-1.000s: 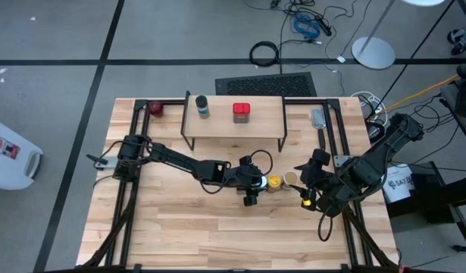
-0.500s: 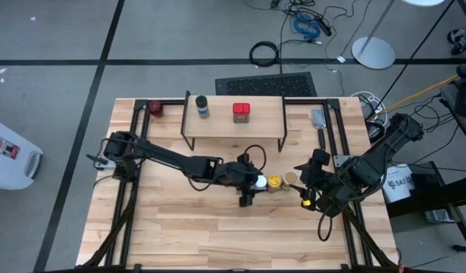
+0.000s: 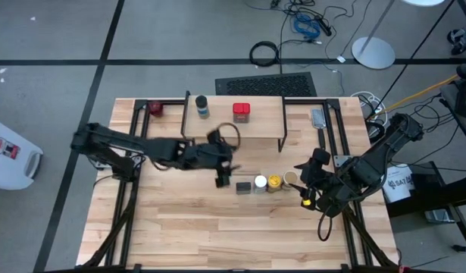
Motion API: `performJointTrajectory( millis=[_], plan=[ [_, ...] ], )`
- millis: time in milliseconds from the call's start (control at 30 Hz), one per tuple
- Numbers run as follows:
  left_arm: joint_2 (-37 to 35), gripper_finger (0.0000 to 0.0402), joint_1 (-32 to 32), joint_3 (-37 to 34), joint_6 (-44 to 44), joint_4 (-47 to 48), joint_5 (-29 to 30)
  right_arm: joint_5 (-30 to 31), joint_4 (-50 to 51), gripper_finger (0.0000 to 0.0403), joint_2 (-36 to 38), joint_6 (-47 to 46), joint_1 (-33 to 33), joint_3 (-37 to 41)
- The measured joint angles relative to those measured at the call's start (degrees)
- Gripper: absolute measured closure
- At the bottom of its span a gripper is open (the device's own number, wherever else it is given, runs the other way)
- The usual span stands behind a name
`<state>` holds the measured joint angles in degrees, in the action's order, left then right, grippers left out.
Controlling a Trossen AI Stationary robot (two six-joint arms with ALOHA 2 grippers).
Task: Shelf spices
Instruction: Remove the red seasoning can from the shelf
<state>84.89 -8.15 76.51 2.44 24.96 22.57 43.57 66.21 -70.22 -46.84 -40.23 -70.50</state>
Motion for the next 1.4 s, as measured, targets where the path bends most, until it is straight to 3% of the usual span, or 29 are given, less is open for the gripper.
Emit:
performJointTrajectory(
  millis=[167,367,767,967,1133,1400],
  plan=[
    [-6.6,0.0102,5.0,0.0,-1.9,3.6,2.9,0.5,-0.2,0.0135,0.0,0.8,0.0,0.0],
    [-10.8,0.0102,13.7,0.0,-6.8,4.9,-0.3,0.5,-0.2,0.0135,0.0,0.8,0.0,0.0],
    [-8.4,0.0102,28.1,0.0,-14.1,5.1,-22.5,2.1,-0.2,0.0135,0.0,2.0,0.0,0.0],
    [-4.8,0.0102,29.7,0.0,-17.1,-1.4,-25.7,3.1,-0.2,0.0135,0.0,2.1,0.0,0.0],
    [-2.3,0.0101,30.9,0.0,-18.3,-5.6,-34.7,3.2,-0.2,0.0135,0.0,2.1,0.0,0.0],
    [1.5,0.006,34.7,0.0,-19.3,-7.8,-40.4,3.2,-0.3,0.0135,0.0,2.1,0.0,0.0]
  ],
)
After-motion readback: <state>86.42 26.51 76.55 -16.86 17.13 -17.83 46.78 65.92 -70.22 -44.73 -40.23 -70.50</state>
